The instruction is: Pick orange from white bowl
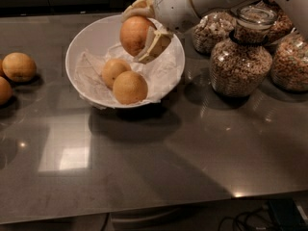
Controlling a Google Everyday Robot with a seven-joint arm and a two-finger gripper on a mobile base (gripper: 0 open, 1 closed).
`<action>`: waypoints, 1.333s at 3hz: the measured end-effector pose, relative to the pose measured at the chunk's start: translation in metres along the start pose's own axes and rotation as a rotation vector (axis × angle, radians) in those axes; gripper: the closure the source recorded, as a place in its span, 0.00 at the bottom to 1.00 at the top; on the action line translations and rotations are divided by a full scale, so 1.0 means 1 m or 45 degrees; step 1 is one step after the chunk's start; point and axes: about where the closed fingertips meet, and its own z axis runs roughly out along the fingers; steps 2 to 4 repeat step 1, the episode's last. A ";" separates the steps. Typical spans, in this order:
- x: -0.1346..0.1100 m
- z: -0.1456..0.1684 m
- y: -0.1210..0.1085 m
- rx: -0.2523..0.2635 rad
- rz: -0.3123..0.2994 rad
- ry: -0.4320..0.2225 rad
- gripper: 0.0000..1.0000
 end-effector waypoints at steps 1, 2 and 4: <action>0.000 0.000 0.000 0.000 0.000 0.000 1.00; 0.000 0.000 0.000 0.000 0.000 0.000 1.00; 0.000 0.000 0.000 0.000 0.000 0.000 1.00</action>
Offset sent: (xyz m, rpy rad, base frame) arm 0.0000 0.0000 0.0000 0.0000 0.0000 0.0000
